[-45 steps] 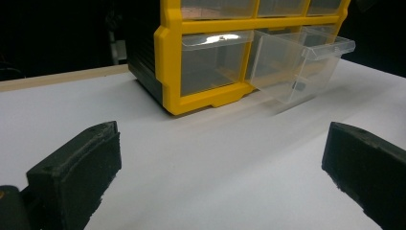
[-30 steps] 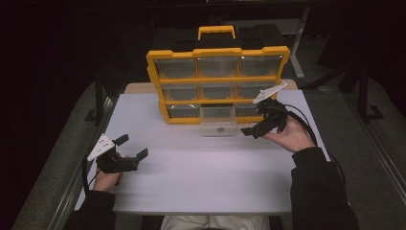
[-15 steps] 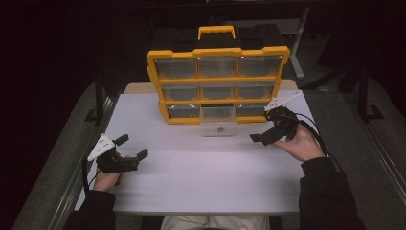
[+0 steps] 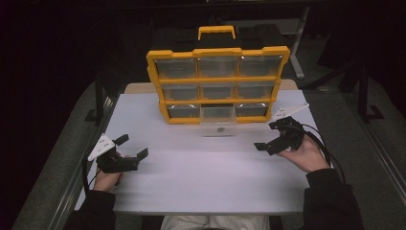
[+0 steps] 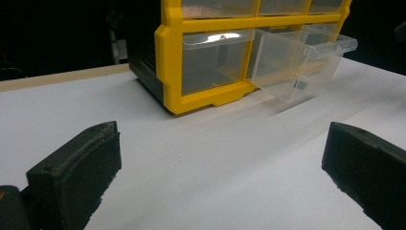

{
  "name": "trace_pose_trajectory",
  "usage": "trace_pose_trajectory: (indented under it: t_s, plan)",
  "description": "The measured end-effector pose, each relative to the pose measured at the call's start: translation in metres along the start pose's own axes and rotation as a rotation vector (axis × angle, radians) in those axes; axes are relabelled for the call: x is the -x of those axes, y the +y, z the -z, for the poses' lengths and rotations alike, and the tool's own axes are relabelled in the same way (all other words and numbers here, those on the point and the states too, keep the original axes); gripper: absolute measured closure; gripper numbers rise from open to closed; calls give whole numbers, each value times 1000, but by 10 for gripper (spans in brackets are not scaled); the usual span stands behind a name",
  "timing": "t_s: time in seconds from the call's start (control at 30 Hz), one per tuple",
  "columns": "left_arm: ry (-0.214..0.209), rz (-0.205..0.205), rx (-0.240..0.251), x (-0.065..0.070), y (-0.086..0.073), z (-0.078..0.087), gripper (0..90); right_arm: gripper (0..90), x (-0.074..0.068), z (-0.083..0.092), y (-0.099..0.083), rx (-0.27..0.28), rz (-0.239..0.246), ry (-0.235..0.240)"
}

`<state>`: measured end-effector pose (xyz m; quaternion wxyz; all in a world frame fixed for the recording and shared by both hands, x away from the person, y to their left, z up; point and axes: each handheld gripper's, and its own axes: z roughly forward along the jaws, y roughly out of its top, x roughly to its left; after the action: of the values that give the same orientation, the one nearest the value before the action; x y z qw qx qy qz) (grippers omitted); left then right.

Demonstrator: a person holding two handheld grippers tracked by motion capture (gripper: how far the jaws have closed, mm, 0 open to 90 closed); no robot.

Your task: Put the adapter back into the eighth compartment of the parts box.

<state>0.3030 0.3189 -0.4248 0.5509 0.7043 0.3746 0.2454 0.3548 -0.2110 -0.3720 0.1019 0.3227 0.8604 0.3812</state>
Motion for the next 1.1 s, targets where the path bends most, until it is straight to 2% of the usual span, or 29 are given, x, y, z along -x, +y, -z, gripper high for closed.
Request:
trace_pose_trajectory:
  t_s: [0.17, 0.43, 0.93, 1.1]
  plan:
    - [0, -3, -1, 0, 0, 0, 0, 0, 2, 2, -11, 38, -36, 32]
    - [0, -2, 0, 0, 0, 0, 0, 0, 2, 5, -30, 62, -70, 45]
    - [-2, -10, -6, 2, -1, 2, 0, 0, 1, 8, -61, 100, -103, -15]
    - [0, -10, -6, 2, -1, 3, 0, 0, 2, 12, -72, 137, -125, -34]
